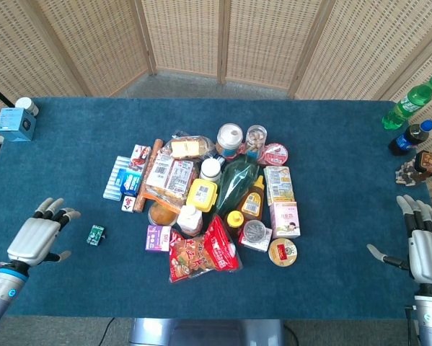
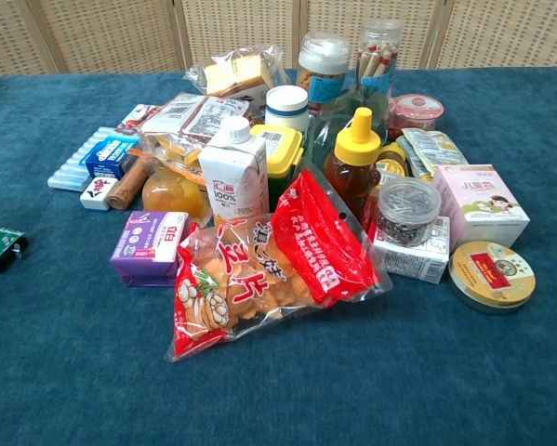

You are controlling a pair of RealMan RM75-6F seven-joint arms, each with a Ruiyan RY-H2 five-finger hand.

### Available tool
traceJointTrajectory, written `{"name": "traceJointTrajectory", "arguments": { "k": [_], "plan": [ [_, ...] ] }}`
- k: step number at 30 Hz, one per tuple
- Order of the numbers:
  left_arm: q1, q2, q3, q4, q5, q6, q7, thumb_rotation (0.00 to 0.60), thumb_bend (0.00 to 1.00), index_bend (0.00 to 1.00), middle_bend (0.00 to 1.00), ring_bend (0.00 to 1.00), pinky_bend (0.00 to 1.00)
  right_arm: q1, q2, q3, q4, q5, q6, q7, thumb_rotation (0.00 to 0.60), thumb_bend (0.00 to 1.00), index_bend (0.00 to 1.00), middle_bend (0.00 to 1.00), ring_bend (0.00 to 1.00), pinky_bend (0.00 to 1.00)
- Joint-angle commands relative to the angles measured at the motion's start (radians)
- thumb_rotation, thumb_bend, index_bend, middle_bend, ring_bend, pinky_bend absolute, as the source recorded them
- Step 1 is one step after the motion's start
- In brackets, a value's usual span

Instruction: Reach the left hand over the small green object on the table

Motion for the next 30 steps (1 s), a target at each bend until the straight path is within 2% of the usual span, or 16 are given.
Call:
{"name": "traceJointTrajectory", "arguments": {
  "k": [1, 11, 20, 25, 30],
  "plan": [
    [-0.011, -0.045, 0.003, 0.034, 0.0, -0.017, 0.006, 0.6, 0.21, 0.24, 0.26, 0.02, 0.0, -0.001, 0.002, 0.001, 0.0, 0.001, 0.001, 0.0, 0.493, 0.0, 0.0, 0.0, 0.0, 0.0],
    [-0.044, -0.159, 0.001, 0.125, -0.017, -0.073, 0.007, 0.6, 0.21, 0.27, 0.28, 0.02, 0.0, -0.012, 0.016, 0.002, -0.003, 0.015, 0.005, -0.002, 0.491, 0.0, 0.0, 0.0, 0.0, 0.0],
    [-0.064, -0.214, -0.011, 0.186, -0.013, -0.079, -0.03, 0.6, 0.21, 0.34, 0.44, 0.15, 0.0, -0.023, 0.032, 0.005, -0.02, 0.024, 0.018, -0.016, 0.495, 0.0, 0.0, 0.0, 0.0, 0.0],
    [-0.066, -0.224, -0.011, 0.206, -0.017, -0.079, -0.046, 0.6, 0.21, 0.42, 0.48, 0.21, 0.0, -0.03, 0.036, 0.006, -0.028, 0.031, 0.025, -0.027, 0.493, 0.0, 0.0, 0.0, 0.0, 0.0],
    [-0.065, -0.224, -0.014, 0.212, -0.019, -0.075, -0.079, 0.6, 0.21, 0.5, 0.61, 0.31, 0.0, -0.029, 0.039, 0.008, -0.034, 0.03, 0.025, -0.03, 0.493, 0.0, 0.0, 0.0, 0.0, 0.0]
  ]
}}
